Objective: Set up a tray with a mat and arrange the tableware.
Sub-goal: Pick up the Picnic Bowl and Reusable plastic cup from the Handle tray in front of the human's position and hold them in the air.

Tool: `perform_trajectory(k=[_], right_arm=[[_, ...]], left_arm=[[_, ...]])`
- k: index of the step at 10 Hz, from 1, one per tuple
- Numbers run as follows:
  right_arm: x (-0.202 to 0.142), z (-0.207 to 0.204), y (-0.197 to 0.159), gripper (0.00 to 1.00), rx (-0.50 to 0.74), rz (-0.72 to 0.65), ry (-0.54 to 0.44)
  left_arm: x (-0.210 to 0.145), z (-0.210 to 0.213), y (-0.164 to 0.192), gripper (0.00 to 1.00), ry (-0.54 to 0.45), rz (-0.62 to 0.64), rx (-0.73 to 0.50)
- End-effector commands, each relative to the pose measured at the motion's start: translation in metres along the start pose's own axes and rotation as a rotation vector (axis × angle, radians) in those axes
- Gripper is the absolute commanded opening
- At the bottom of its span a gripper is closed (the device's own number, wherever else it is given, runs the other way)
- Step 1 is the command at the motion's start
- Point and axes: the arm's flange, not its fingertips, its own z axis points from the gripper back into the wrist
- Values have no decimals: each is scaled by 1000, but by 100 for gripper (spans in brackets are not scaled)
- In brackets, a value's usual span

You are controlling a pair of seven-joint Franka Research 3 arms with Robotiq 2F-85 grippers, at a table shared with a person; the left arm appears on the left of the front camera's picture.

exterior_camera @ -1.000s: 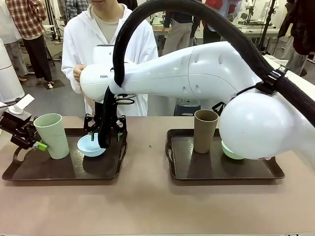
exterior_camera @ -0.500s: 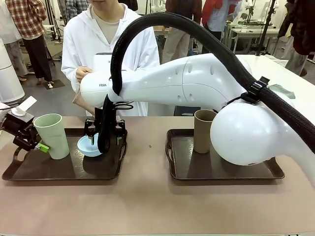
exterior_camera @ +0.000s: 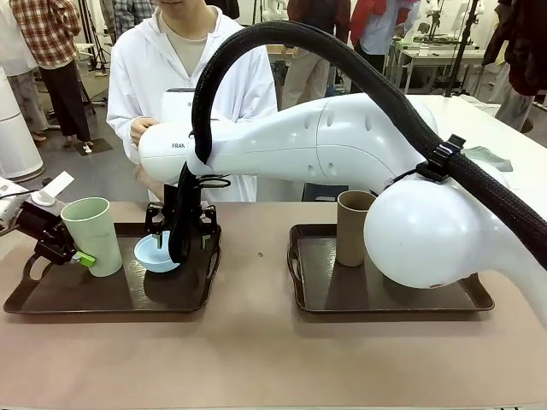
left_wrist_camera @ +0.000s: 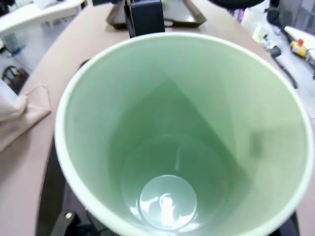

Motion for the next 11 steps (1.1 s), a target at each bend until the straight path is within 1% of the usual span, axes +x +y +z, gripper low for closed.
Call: perform_trajectory(k=[1, 2, 3, 4, 5, 6, 7, 9, 10, 11], right_arm=[[10, 0, 8, 100, -36, 29, -29], [10, -1, 7, 74, -42, 47, -37], [10, 0, 6, 44, -45, 49, -35], [10, -1, 8, 19, -45, 49, -35], [9, -1, 8, 0, -45, 49, -37], [9, -2, 8, 28, -44, 49, -40], [10, -2, 8, 0, -42, 49, -41], [10, -2, 8, 0, -43, 45, -39], [10, -2, 7, 0, -42, 43, -36], [10, -1, 7, 0, -42, 40, -36]], left_arm=[[-3, 1, 5, 100, -17, -13, 30], [-4, 1, 6, 100, -20, -23, 36], [-4, 0, 7, 42, -19, -25, 37], [-4, 2, 5, 42, -16, -20, 41], [-5, 3, 5, 0, -15, -18, 41], [-6, 3, 5, 37, -14, -18, 42], [-7, 4, 5, 0, -13, -19, 41], [-8, 5, 5, 0, -12, -17, 41], [-9, 5, 5, 23, -2, -13, 43], [-9, 6, 5, 23, 0, -9, 45]])
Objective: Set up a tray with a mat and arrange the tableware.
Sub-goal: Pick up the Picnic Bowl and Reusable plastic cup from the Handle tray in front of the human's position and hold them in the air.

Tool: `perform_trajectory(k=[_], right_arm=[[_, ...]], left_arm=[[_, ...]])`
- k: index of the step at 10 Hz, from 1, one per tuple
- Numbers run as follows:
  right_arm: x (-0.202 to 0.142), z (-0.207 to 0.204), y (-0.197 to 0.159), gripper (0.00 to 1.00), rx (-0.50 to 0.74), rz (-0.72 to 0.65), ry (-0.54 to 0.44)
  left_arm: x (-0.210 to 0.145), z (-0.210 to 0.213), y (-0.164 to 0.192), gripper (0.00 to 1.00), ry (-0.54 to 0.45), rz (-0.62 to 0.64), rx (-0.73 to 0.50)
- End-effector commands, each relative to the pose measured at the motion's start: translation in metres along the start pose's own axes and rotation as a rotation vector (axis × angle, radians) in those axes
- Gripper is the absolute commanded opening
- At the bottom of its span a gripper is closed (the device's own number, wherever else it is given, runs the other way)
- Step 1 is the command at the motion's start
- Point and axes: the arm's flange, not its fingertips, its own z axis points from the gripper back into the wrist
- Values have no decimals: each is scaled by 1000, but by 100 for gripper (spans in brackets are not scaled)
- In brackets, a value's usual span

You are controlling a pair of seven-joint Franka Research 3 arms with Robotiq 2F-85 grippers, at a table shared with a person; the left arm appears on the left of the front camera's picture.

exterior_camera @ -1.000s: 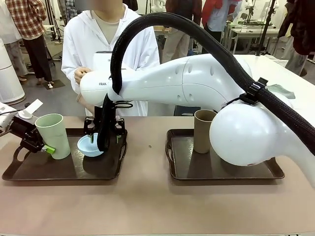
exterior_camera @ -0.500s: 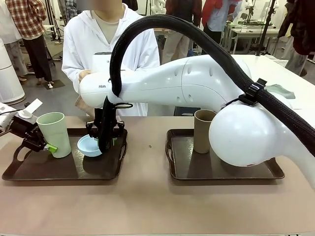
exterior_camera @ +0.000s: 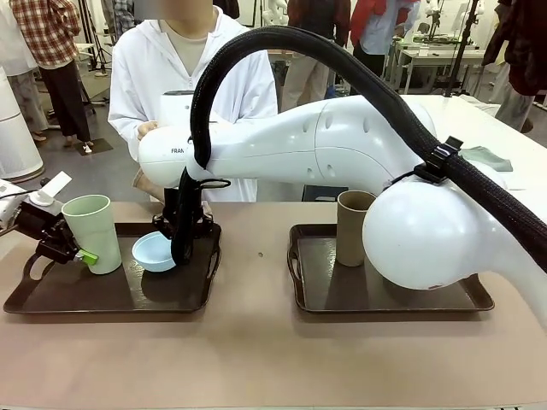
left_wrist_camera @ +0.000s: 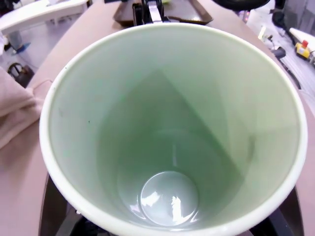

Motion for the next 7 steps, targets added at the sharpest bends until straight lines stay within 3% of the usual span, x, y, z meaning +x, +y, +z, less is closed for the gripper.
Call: perform_trajectory(k=[1, 2, 3, 5, 7], right_arm=[[9, 3, 5, 0, -14, 1, -20], [7, 9, 2, 0, -8, -15, -21], [1, 17, -2, 0, -9, -26, 3], [-26, 47, -19, 0, -36, -53, 65], [-79, 95, -45, 0, -106, -103, 86]], left_arm=[[-3, 1, 1, 0, 12, -11, 25], [-1, 2, -1, 23, 23, -4, 25], [3, 5, -3, 0, 32, 7, 21], [25, 12, -15, 0, 66, 40, 18], [74, 28, -37, 0, 79, 51, 39]])
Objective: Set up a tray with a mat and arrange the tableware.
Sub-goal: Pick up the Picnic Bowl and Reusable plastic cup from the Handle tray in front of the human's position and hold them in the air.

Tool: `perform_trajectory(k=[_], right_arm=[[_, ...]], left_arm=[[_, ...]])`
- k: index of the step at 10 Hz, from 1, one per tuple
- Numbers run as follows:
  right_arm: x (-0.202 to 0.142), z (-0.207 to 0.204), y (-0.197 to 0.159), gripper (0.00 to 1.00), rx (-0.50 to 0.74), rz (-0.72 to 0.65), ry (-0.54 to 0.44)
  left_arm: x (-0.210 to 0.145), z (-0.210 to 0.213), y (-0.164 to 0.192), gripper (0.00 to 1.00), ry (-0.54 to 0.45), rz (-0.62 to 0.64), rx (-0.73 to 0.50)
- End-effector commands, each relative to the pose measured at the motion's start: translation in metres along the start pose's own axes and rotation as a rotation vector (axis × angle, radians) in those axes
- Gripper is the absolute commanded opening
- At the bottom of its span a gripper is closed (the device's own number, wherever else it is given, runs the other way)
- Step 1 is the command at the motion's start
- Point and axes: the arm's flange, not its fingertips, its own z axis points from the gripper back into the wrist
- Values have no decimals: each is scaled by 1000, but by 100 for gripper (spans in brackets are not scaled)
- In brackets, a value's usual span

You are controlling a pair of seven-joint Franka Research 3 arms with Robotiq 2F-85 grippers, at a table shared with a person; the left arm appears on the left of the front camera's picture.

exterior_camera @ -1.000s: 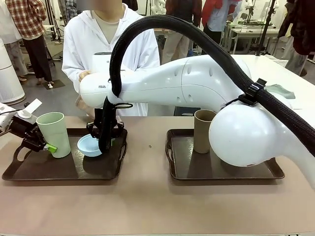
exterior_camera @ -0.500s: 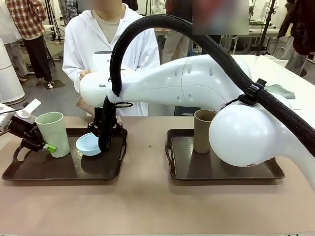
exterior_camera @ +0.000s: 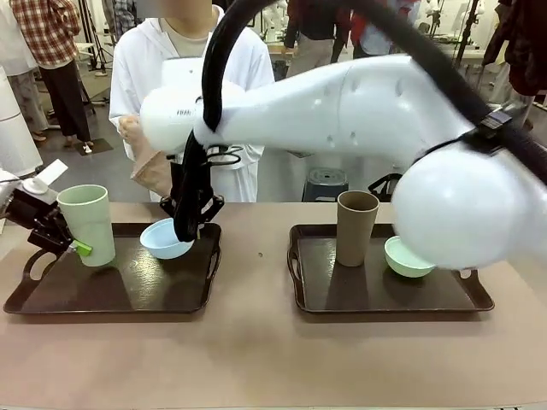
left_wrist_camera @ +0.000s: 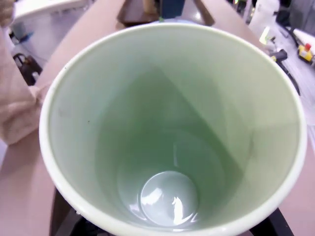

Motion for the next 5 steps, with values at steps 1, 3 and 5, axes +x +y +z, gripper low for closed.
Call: perform_trajectory(k=[1, 3, 5], right_arm=[[-70, 30, -41, 0, -30, -78, 12], [-109, 58, -55, 0, -1, -118, -45], [-151, 83, -64, 0, 31, -166, -152]], left_arm=[[55, 16, -32, 0, 16, 1, 14], [106, 32, -54, 0, 23, -31, 14], [146, 44, -79, 0, 45, -32, 55]])
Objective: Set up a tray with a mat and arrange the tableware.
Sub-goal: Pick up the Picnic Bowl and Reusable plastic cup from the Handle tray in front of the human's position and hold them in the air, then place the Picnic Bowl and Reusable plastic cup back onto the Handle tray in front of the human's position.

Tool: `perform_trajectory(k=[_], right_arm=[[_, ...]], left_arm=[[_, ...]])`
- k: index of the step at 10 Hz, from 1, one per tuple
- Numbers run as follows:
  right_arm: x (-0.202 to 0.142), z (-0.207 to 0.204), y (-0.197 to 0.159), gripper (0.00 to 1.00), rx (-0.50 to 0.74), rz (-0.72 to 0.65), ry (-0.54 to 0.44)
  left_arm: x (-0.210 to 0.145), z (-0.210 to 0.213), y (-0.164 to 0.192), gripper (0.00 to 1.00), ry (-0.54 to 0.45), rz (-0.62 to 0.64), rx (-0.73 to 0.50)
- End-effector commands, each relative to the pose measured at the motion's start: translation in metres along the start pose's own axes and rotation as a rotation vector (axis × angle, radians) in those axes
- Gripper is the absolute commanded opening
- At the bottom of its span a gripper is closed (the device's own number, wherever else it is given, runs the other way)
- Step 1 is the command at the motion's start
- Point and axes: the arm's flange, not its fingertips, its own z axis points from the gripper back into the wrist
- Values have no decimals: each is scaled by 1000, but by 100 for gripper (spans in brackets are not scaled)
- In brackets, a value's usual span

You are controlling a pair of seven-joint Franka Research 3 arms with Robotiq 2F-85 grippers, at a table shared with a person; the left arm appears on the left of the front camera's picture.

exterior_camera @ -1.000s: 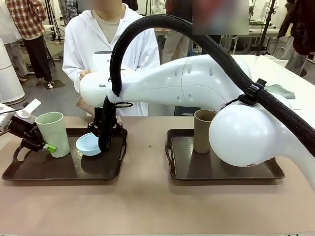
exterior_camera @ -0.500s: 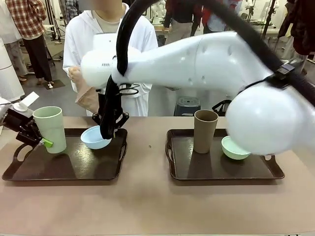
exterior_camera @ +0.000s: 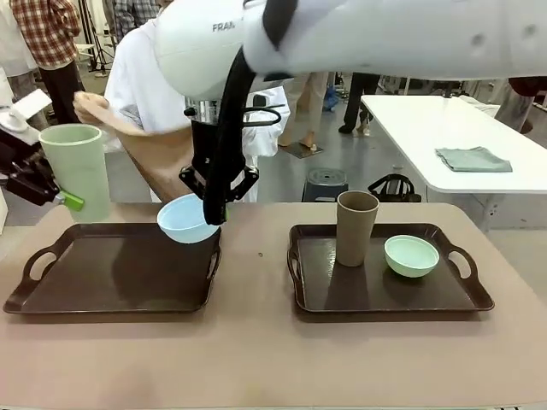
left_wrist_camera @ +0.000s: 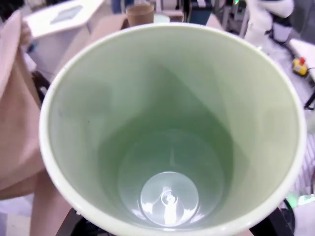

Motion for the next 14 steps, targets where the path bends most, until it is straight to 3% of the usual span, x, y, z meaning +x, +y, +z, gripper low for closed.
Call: perform_trajectory(k=[1, 3, 5, 14], right_arm=[[-38, 4, -21, 0, 78, -64, -123], [-53, 20, -20, 0, 103, -55, -183], [-50, 27, -15, 0, 98, -53, -174], [-53, 36, -12, 0, 101, -37, -161]], left_arm=[[20, 8, -22, 0, 14, 19, 34], [25, 16, -38, 0, -1, 58, 75], [19, 18, -47, 0, -8, 77, 104], [28, 21, -35, 0, -1, 35, 64]])
